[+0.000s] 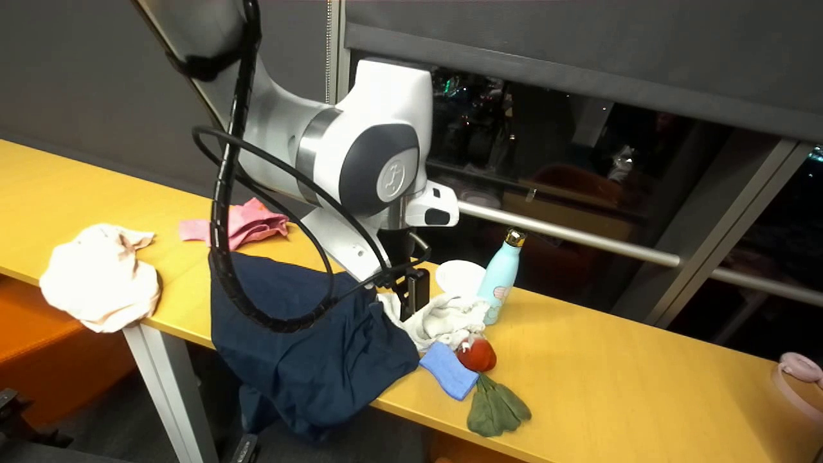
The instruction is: Move the blue item to the left then use the white cloth to wipe the table
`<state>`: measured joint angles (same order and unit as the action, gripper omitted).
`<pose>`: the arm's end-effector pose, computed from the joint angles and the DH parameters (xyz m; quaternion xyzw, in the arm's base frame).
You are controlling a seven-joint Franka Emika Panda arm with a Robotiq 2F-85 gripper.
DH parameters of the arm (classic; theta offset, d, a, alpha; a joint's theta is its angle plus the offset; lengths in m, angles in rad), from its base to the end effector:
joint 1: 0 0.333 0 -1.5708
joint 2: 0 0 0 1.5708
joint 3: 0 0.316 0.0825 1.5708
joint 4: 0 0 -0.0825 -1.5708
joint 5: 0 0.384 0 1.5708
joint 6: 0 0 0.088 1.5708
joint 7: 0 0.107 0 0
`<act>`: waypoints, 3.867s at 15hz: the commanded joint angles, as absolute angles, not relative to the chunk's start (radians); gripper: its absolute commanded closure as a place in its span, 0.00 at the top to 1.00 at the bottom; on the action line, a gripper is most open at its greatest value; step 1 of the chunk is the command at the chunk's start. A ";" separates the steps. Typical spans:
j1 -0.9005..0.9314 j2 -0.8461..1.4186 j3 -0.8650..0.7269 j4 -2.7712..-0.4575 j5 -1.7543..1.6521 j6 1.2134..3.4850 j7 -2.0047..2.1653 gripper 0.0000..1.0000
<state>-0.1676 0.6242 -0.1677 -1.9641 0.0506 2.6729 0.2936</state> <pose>0.5875 -0.2034 0.1638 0.9480 -0.3128 0.0464 0.0366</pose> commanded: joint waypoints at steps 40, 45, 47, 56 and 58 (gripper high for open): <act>-0.050 1.527 -0.098 -0.720 0.121 2.531 0.439 0.00; -0.060 1.500 -0.105 -0.612 0.120 2.424 0.478 0.01; -0.054 1.483 -0.093 -0.592 0.130 2.422 0.470 0.01; 0.070 1.458 0.142 -0.492 0.159 2.409 0.310 0.01; 0.124 1.500 0.185 -0.409 0.173 2.346 0.261 0.01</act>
